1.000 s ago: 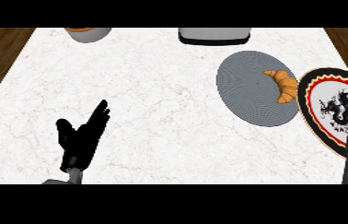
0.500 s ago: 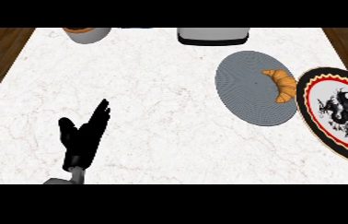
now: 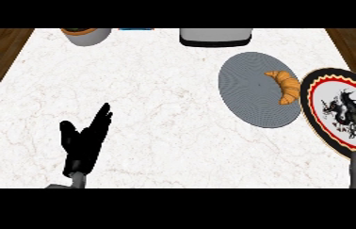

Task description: Pick the sweet potato from the placemat and place it in the plate

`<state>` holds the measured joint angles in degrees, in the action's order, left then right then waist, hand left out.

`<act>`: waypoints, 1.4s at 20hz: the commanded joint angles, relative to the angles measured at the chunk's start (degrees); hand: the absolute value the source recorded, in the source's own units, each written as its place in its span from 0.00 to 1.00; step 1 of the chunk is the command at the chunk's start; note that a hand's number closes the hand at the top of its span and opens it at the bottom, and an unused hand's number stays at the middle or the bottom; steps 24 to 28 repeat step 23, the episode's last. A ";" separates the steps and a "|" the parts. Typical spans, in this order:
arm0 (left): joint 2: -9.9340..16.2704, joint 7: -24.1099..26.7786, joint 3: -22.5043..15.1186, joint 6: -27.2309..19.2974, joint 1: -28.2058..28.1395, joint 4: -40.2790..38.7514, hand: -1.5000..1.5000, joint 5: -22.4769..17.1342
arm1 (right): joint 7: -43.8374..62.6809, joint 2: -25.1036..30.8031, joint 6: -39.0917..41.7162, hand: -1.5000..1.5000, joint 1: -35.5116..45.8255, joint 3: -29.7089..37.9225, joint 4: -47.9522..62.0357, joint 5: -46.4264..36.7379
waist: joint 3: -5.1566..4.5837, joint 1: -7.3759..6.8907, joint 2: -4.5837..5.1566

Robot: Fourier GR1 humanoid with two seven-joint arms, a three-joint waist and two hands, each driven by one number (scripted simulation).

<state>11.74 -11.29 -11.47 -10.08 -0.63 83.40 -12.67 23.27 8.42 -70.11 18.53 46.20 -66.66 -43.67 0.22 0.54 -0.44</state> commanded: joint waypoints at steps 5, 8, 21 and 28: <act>-1.05 1.91 1.03 1.28 0.21 -3.70 0.50 0.69 | -0.01 -8.24 -2.68 0.00 -16.20 -18.87 -18.12 9.03 | -0.25 -0.15 0.29; 0.01 0.73 0.74 1.71 -3.48 0.94 0.50 0.73 | 5.35 -8.33 -3.98 0.00 -22.94 -26.35 -24.50 5.99 | -0.29 -0.41 0.25; -1.27 -0.02 3.02 3.15 0.76 -2.42 0.50 1.36 | 29.72 -8.42 -14.62 0.00 -34.46 -44.58 -23.42 -14.41 | -0.32 -0.23 0.55; -0.34 -1.66 3.36 4.41 -0.50 -0.36 0.50 0.51 | 32.49 -8.42 -13.28 0.00 -26.86 -39.39 -16.83 -18.08 | -0.28 -0.78 0.61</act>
